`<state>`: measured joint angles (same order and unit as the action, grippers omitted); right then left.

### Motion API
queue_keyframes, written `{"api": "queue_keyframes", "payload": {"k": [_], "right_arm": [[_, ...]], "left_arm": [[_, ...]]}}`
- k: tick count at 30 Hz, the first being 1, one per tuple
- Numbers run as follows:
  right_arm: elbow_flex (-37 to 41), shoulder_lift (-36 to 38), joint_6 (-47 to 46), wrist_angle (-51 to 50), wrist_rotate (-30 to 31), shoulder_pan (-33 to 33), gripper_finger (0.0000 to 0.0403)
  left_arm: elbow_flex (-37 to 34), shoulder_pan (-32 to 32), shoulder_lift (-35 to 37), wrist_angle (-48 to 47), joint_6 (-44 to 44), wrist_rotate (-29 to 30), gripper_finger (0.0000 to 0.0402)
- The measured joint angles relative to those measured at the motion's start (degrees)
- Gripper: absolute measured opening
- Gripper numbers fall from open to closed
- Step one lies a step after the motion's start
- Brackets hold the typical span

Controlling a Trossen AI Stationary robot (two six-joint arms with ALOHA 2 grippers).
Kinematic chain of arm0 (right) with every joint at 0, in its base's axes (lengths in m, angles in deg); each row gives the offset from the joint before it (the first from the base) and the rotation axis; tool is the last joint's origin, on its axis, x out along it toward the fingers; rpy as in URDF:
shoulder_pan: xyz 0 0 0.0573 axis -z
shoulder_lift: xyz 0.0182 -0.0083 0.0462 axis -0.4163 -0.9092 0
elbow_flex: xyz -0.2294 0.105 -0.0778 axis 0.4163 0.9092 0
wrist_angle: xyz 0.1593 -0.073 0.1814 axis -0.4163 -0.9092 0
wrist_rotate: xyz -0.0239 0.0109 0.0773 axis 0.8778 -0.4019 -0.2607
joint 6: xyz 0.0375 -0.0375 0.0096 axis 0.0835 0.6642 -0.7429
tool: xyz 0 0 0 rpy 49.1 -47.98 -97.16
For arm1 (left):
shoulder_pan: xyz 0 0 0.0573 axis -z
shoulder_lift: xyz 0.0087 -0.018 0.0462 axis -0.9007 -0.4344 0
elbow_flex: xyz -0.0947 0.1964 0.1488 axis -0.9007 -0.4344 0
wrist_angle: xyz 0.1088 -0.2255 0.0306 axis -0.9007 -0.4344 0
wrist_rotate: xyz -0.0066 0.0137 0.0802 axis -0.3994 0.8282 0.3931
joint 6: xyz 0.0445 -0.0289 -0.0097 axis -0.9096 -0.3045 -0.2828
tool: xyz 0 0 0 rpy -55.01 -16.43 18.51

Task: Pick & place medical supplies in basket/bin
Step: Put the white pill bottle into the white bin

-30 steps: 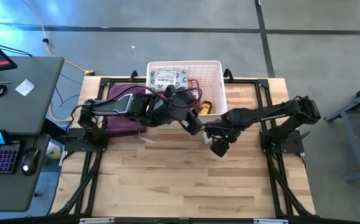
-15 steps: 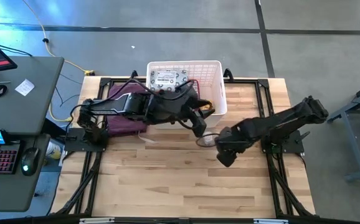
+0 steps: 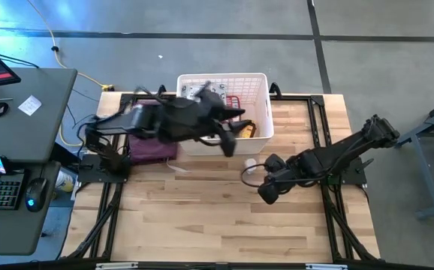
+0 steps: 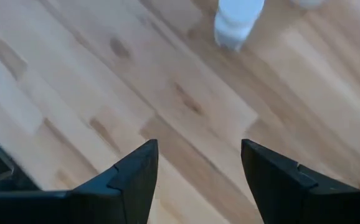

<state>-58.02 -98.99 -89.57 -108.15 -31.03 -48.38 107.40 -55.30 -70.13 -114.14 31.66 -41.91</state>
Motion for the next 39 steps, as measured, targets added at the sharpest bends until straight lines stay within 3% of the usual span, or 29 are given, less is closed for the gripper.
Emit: {"api": "queue_keyframes", "payload": {"k": [2,6,13,17,21,25,30,39], "right_arm": [[0.0,0.0,-0.5,0.8,3.4,-0.7,0.022],[0.0,0.0,-2.5,1.8,4.6,-0.6,0.022],[2.2,-0.3,-5.0,5.2,9.2,1.3,0.022],[7.5,-0.4,-7.3,17.0,9.2,3.7,0.022],[13.3,-0.4,-6.5,29.3,9.4,5.9,0.022],[14.0,-0.4,-6.3,28.3,13.4,6.8,0.022],[13.9,-0.7,0.5,27.3,17.0,7.6,0.022],[13.9,-7.5,5.0,26.7,10.5,9.7,0.022]], "left_arm": [[0.0,0.0,2.2,-1.5,-1.6,-3.1,0.0209],[0.1,0.0,6.2,-7.3,-3.2,-8.4,0.0209],[0.1,-1.9,11.3,-22.2,-6.7,-7.9,0.0209],[0.1,-5.5,12.2,-28.7,-8.2,-16.6,0.0209],[0.0,-7.1,12.9,-35.7,-10.4,-19.8,0.0209],[0.0,-7.9,14.2,-38.2,-15.7,-20.6,0.0209],[0.1,-13.2,16.9,-40.9,-19.5,-22.3,0.0209],[0.1,-22.4,19.3,-41.9,-22.5,-23.6,0.0209]]}}
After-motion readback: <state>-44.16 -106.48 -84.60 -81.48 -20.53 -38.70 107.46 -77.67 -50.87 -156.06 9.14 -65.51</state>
